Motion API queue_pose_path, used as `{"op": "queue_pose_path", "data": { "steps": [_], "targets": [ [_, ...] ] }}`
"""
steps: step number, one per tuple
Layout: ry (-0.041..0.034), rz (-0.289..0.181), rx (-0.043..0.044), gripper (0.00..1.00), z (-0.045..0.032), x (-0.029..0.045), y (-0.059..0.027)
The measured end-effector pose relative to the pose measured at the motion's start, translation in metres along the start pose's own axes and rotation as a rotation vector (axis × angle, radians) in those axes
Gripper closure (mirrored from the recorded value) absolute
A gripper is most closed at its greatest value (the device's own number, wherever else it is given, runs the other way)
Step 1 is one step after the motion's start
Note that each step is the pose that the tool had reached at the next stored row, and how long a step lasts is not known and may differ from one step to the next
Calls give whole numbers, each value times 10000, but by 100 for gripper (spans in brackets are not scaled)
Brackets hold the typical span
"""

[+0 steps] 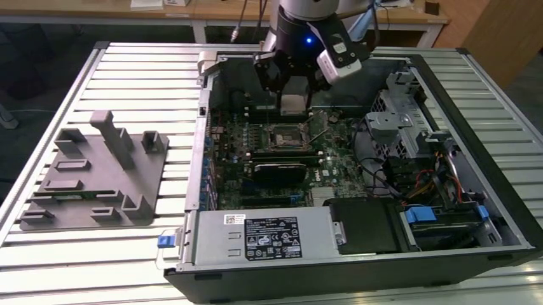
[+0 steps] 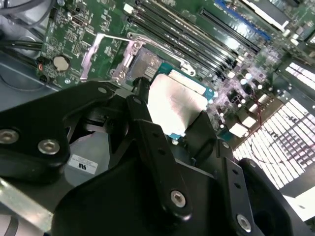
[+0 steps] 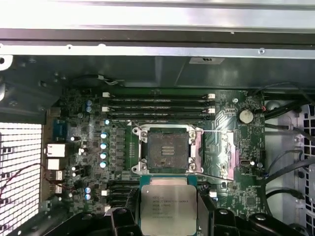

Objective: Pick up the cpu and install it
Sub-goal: 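Pick up the cpu and move it towards the insertion slot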

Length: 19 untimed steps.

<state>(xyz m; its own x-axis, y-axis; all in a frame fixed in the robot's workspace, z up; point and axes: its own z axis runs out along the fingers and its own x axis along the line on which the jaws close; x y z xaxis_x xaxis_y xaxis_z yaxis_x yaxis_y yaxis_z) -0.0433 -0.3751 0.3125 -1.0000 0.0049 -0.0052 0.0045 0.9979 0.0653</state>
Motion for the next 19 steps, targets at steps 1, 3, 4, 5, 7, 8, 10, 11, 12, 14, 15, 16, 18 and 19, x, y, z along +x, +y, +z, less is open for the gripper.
{"op": "queue_pose_path", "data": {
  "steps": [1, 3, 4, 5, 7, 8, 10, 11, 12, 14, 15, 16, 18, 19],
  "targets": [
    [1, 0, -1, 45, 18, -7, -1],
    [2, 1, 0, 45, 50, -14, -3],
    [1, 1, 0, 45, 65, -14, -4],
    [1, 2, 0, 45, 76, -14, -5],
    [1, 1, 0, 45, 91, -15, -6],
    [1, 1, 0, 45, 97, -15, -6],
    [1, 0, 0, 45, 112, -15, -5],
    [2, 2, 2, 45, 119, -15, -2],
    [2, 3, 1, 45, 125, -15, 2],
    [1, 3, 0, 45, 138, -15, 10],
    [1, 4, 0, 45, 145, -14, 15],
    [1, 4, 1, 45, 153, -14, 21],
    [3, 5, 0, 45, 168, -14, 32],
    [3, 5, 0, 45, 176, -14, 38]
  ]
}}
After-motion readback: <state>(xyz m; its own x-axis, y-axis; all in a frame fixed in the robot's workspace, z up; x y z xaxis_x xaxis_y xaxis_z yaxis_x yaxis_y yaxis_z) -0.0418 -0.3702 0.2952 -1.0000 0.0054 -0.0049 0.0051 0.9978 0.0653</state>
